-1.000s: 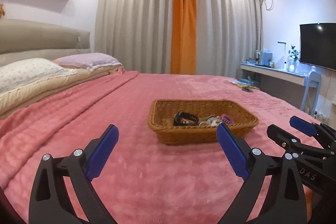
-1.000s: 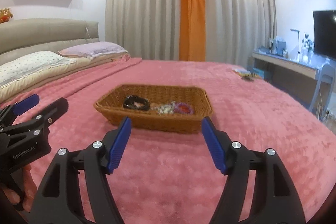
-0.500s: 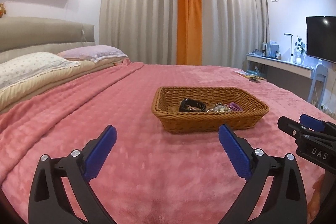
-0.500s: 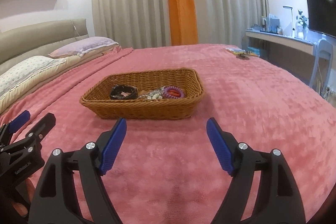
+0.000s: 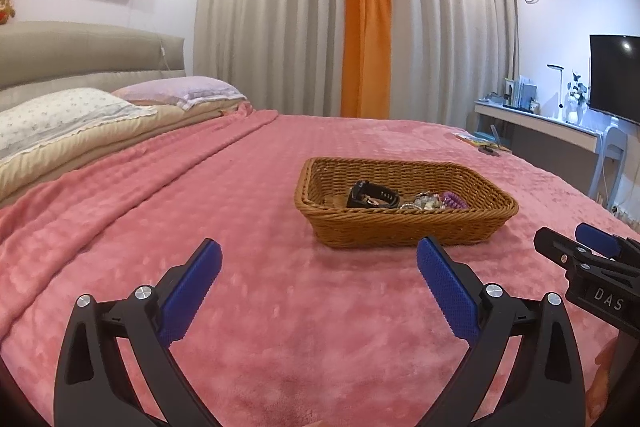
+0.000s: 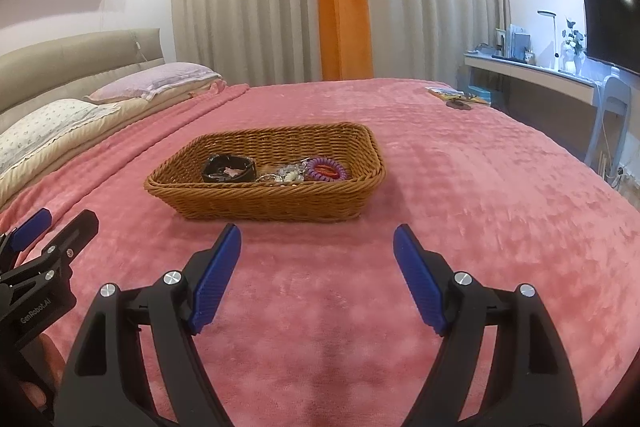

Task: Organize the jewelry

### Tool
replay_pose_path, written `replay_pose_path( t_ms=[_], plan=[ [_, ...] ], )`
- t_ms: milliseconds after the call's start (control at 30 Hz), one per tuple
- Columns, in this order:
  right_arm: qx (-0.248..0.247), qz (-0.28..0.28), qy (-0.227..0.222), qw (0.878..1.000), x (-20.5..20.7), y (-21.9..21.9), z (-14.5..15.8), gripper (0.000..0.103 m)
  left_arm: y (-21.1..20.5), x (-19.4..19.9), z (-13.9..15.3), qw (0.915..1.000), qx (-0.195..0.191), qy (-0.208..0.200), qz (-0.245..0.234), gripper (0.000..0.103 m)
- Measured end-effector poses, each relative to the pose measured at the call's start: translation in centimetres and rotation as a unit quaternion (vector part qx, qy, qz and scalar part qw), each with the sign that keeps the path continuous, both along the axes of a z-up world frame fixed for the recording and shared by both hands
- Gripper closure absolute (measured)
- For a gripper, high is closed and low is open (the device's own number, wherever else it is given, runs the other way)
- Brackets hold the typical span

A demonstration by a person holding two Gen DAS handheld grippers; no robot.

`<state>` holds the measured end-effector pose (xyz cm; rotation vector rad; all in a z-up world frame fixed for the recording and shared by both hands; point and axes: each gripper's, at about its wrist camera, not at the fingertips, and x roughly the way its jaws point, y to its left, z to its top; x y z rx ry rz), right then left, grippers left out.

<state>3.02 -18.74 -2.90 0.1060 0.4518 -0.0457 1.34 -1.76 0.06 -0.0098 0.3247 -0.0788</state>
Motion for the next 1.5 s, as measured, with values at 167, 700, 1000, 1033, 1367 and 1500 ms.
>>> replay_pose_path(
  t_ms=[167,700,1000,1033,1367,1500],
  plan=[
    [0.003,0.001,0.001,1.0,0.02,0.08,-0.04,0.028,-0.09,-0.1,0.05,1.0,0.002,-0.001,0.0,0.008],
    [-0.005,0.004,-0.002,1.0,0.01,0.51,0.0,0.028,-0.24,-0.13,0.06,1.0,0.001,0.0,-0.002,0.008],
    [-0.007,0.006,-0.001,1.0,0.04,0.55,-0.04,0.028,-0.26,-0.06,0.05,1.0,0.002,0.0,-0.003,0.008],
    [-0.007,0.006,-0.001,1.0,0.04,0.58,-0.05,0.028,-0.26,-0.05,0.06,1.0,0.002,0.0,-0.003,0.008],
    [-0.006,0.007,0.0,1.0,0.11,0.6,-0.07,0.028,-0.43,-0.12,-0.07,1.0,0.003,0.0,-0.003,0.008],
    [-0.007,0.007,0.0,1.0,0.11,0.64,-0.08,0.028,-0.39,-0.05,-0.07,1.0,0.003,0.002,-0.005,0.008]
  ],
)
